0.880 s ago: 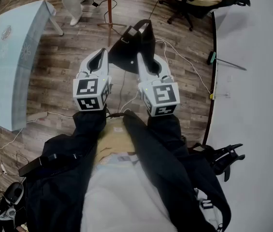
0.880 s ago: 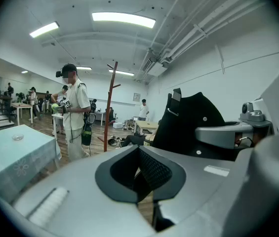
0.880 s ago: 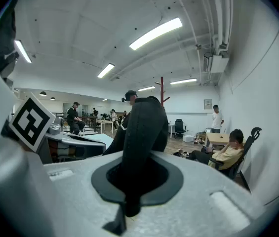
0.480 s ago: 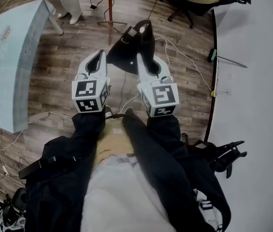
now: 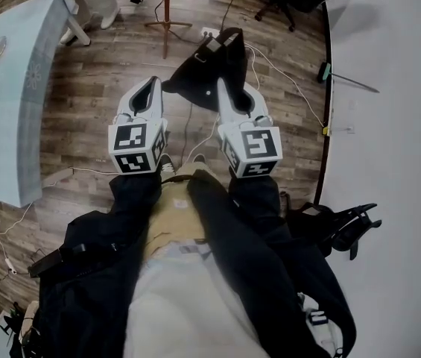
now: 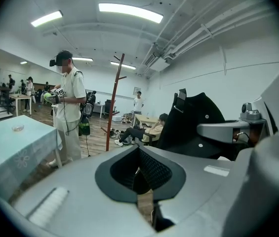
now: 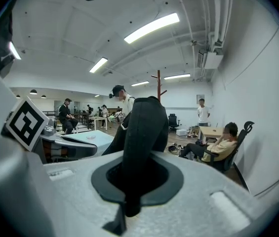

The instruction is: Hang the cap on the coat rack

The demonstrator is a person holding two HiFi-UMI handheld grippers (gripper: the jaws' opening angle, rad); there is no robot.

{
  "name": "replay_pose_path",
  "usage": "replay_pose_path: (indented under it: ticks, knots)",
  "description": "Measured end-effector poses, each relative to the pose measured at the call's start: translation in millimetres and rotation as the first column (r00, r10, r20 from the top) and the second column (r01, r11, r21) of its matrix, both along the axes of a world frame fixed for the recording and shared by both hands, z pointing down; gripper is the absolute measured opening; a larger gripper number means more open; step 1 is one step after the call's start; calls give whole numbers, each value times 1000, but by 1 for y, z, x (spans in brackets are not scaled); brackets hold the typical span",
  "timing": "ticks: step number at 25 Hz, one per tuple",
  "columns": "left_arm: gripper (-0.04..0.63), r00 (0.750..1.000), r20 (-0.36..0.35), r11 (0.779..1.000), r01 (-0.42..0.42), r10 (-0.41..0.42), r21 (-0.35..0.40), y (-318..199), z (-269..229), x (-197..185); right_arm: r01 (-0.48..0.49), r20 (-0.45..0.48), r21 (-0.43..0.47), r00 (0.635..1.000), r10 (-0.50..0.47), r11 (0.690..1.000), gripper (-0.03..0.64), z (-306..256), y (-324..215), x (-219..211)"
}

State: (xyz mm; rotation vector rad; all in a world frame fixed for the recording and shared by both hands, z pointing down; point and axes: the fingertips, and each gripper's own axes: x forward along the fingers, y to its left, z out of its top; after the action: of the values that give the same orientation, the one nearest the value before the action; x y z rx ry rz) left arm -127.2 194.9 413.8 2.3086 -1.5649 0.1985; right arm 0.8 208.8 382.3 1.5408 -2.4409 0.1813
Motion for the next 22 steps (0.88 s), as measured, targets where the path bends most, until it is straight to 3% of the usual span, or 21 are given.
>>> replay_pose_path:
  ticks: [9,22]
  knots:
    - [-5,1000,-6,999,3,-3,-44,-16,25,5,-10,-13,-24,1000,10,1000,11,15,-18,10]
    - [-5,994,57,996,89,-91,29,-139,-3,59,148,17,28,989,-148,989,11,0,-142,41]
